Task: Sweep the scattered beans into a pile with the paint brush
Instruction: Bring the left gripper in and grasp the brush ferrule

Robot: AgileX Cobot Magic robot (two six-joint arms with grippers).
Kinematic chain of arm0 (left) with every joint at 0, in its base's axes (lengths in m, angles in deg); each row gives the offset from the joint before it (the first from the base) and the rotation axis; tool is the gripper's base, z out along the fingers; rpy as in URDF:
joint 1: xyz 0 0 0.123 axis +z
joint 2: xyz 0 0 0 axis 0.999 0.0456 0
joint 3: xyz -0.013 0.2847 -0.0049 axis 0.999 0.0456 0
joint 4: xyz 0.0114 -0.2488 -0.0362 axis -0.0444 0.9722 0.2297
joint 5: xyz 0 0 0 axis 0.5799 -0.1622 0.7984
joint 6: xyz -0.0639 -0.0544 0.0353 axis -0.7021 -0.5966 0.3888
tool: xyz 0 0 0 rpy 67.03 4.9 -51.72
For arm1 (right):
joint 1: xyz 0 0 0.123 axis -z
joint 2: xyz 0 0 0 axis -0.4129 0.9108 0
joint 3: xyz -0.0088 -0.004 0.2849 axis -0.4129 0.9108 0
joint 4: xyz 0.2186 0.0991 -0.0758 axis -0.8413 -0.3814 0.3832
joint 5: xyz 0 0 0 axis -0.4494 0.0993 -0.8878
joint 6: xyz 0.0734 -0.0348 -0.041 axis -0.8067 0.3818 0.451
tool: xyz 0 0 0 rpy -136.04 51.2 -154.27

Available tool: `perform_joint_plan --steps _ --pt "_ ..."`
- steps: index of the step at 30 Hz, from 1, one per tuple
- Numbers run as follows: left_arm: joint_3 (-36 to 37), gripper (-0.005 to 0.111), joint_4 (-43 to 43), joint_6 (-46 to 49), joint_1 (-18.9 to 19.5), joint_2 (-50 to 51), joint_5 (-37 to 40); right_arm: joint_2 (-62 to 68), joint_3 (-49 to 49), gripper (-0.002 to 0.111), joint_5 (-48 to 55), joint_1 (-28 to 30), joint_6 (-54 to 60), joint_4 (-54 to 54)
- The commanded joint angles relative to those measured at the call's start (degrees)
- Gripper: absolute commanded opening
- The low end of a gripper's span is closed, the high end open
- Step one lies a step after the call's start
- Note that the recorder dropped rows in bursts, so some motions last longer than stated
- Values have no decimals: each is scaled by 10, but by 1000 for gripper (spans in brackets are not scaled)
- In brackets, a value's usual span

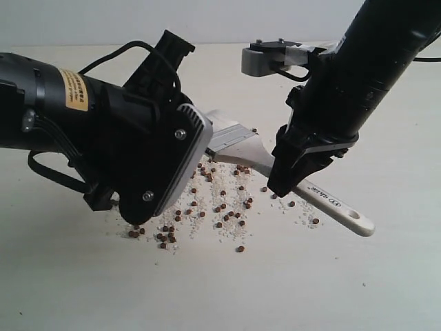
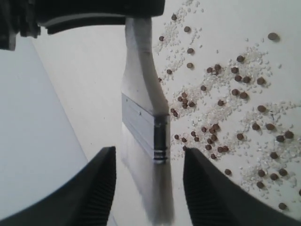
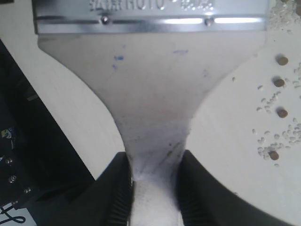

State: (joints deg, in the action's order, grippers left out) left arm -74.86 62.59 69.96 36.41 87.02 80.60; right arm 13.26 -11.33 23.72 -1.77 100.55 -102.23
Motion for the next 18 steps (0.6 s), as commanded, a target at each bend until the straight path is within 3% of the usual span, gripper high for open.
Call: perform_joint_plan --steps 1,18 --pt "1 46 2 23 -4 2 -20 -2 -5 0 -14 4 -1 -2" --pt "1 46 2 23 -4 52 -85 -2 -5 0 -12 4 -10 -30"
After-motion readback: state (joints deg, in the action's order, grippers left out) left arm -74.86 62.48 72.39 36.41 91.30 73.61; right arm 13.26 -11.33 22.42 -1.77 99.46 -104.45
